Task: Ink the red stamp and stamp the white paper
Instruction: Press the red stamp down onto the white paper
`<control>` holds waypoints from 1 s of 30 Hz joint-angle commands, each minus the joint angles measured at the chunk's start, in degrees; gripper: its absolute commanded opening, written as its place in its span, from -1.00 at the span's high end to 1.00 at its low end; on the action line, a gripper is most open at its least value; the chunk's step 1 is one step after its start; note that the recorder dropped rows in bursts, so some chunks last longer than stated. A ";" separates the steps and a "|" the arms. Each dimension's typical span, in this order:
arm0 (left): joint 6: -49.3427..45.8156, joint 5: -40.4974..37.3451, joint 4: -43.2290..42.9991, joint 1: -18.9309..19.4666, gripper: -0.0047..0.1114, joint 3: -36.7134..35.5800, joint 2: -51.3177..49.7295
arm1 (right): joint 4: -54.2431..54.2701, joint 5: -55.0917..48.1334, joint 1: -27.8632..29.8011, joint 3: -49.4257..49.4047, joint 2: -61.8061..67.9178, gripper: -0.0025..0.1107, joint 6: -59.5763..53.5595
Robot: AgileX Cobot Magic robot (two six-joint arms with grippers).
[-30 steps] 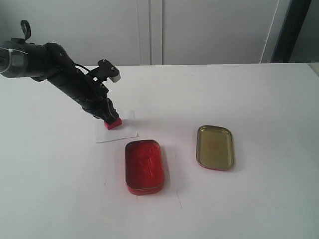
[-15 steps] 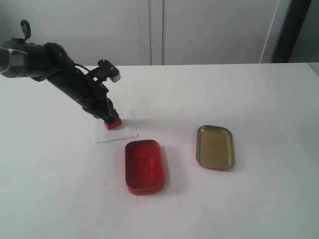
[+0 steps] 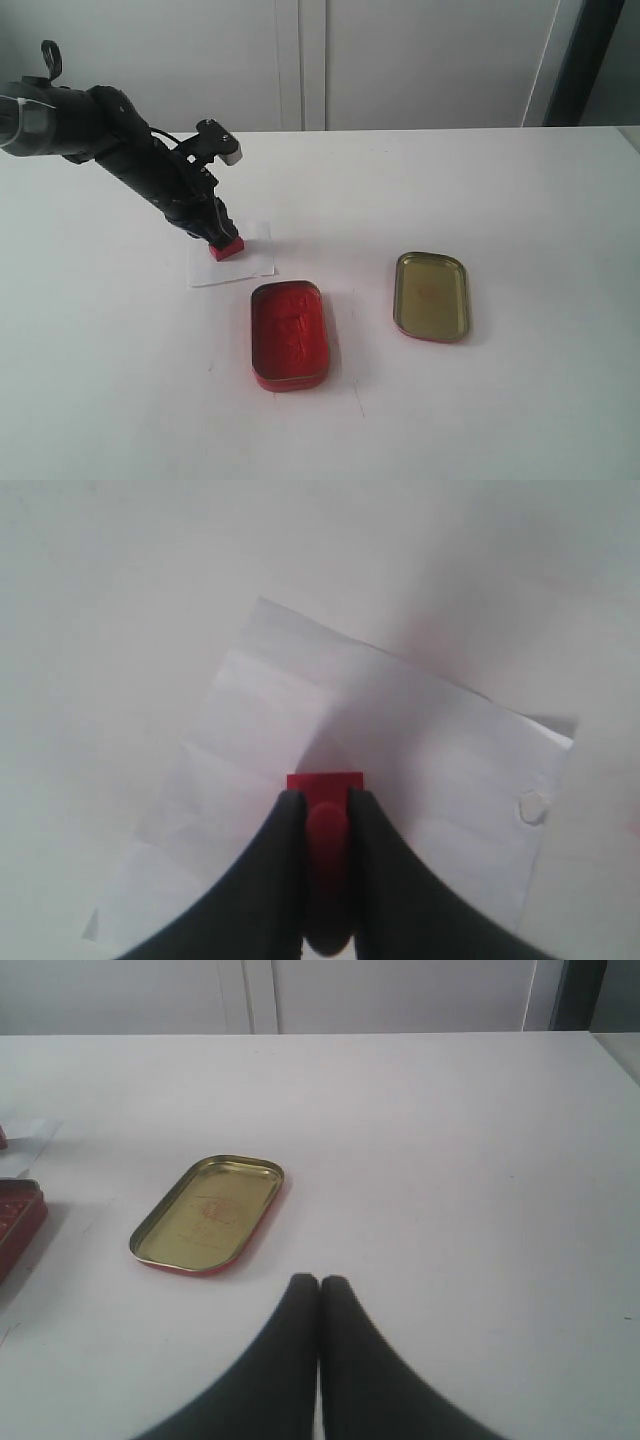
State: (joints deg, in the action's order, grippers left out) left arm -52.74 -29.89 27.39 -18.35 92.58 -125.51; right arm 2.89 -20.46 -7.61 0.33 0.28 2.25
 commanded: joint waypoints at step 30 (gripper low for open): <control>0.32 -8.18 -9.02 -0.08 0.92 -2.49 -3.04 | 0.08 0.81 0.32 -0.33 -0.28 0.96 -0.09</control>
State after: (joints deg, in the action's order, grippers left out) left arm -52.74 -30.05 25.50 -18.35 92.68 -125.43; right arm 2.89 -20.46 -7.61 0.33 0.28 2.25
